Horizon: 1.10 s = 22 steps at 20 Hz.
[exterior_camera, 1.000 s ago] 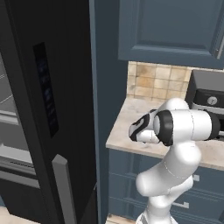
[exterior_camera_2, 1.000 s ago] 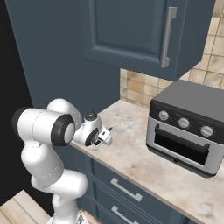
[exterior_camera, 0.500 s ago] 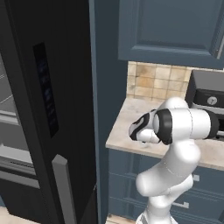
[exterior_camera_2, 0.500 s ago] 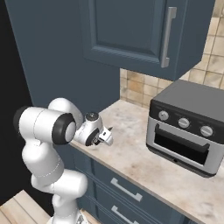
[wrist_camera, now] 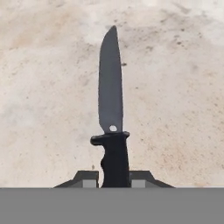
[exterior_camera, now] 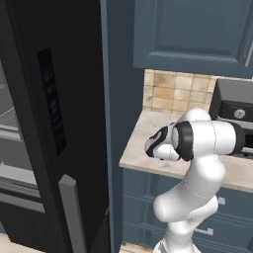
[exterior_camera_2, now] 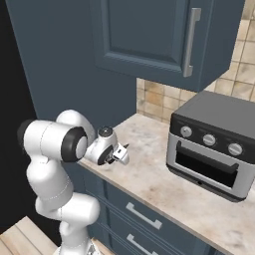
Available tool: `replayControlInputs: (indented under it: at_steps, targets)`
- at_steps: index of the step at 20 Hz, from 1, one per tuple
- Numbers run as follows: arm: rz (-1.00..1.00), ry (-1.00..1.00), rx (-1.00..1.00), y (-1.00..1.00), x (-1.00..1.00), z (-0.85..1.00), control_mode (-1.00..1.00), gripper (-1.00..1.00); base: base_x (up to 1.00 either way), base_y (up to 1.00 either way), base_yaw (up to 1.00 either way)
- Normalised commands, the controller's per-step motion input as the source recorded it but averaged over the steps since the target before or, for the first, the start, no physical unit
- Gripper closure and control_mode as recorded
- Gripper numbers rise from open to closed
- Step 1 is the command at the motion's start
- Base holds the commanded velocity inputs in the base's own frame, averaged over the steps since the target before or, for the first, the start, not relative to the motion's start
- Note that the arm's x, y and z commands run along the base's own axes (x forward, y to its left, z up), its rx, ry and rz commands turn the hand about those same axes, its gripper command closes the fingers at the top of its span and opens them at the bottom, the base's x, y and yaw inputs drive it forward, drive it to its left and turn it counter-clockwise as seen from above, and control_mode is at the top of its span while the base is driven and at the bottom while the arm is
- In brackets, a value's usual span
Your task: Retrieve the butter from the fridge and place it on a plate on the dining table. Then retrieve the butter knife by the fridge and place it near the plate.
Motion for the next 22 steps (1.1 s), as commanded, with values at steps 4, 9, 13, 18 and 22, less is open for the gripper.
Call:
replayControlInputs:
  at_steps: [4,9,13,18,22]
  targets:
    - [0.03,0.0,0.0,0.0,-0.27,0.42,-1.0,1.0,0.0,0.0,0.0]
    - [0.05,0.0,-0.01,-0.03,-0.89,0.99,-1.0,1.0,0.0,0.0,0.0]
    - [0.07,0.06,0.0,-0.01,-0.97,1.0,-1.0,1.0,0.0,0.0,0.0]
    - [0.09,0.25,0.0,0.0,-0.68,1.0,-1.0,1.0,0.0,0.0,0.0]
    - [0.05,0.28,0.0,0.0,-0.56,0.95,-1.0,1.0,0.0,0.0,0.0]
